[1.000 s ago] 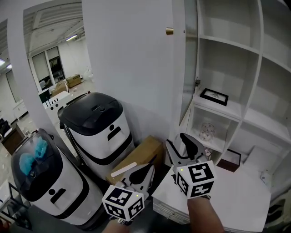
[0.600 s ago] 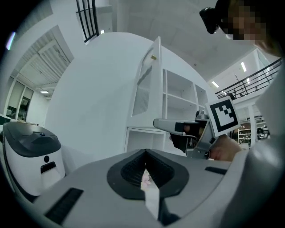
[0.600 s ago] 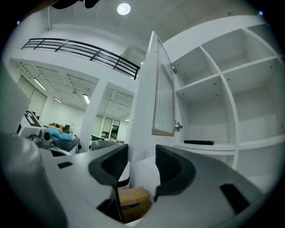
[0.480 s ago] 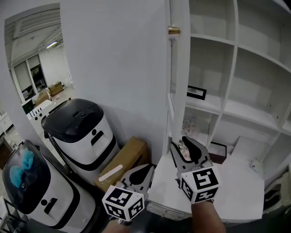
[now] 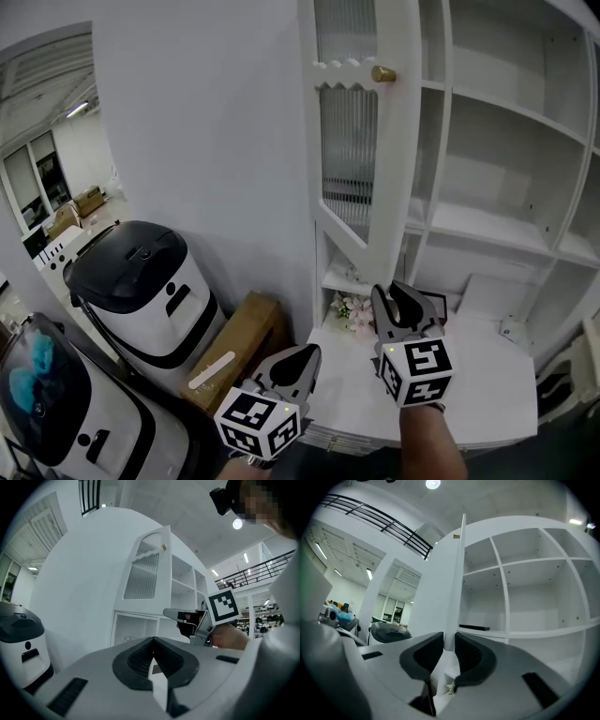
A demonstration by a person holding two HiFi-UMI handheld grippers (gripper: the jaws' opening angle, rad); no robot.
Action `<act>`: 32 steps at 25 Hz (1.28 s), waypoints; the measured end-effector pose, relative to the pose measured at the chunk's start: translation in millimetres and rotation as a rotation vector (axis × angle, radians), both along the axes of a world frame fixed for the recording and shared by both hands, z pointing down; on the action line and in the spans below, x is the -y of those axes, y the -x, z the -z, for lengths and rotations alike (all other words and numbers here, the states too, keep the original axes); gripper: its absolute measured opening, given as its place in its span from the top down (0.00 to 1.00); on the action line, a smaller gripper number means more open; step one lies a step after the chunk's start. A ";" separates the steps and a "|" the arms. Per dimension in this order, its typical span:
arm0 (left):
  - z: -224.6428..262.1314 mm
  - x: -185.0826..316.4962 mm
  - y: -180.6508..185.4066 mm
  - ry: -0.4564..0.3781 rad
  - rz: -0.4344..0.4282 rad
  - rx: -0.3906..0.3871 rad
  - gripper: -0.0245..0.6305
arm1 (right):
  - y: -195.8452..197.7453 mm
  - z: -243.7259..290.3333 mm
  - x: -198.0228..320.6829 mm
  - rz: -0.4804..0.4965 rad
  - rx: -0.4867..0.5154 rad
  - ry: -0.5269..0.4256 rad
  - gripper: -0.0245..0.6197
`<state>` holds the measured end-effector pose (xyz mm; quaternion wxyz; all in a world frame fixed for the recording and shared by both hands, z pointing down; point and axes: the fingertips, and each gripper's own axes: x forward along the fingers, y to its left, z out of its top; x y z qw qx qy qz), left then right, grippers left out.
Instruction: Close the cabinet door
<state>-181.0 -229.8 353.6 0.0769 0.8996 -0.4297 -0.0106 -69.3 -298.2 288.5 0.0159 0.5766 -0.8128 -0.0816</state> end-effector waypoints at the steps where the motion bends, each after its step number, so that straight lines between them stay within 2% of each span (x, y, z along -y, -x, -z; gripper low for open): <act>1: -0.7 1.1 -1.5 0.002 -0.006 -0.001 0.96 | -3.4 -0.4 1.3 -0.008 0.004 0.002 0.85; 13: -4.8 30.4 -51.5 0.028 -0.076 -0.010 0.96 | -58.5 -2.6 32.4 -0.034 0.065 0.053 0.85; 20: 0.4 54.1 -83.2 0.024 -0.078 -0.024 0.96 | -82.1 -3.8 53.4 -0.005 0.058 0.071 0.83; 24: -0.6 70.0 -98.1 0.032 -0.067 -0.028 0.96 | -95.8 -2.0 67.1 -0.020 0.014 0.056 0.82; 32: -1.3 91.3 -118.2 0.040 -0.049 -0.011 0.96 | -123.7 -1.2 92.1 -0.036 0.030 0.053 0.71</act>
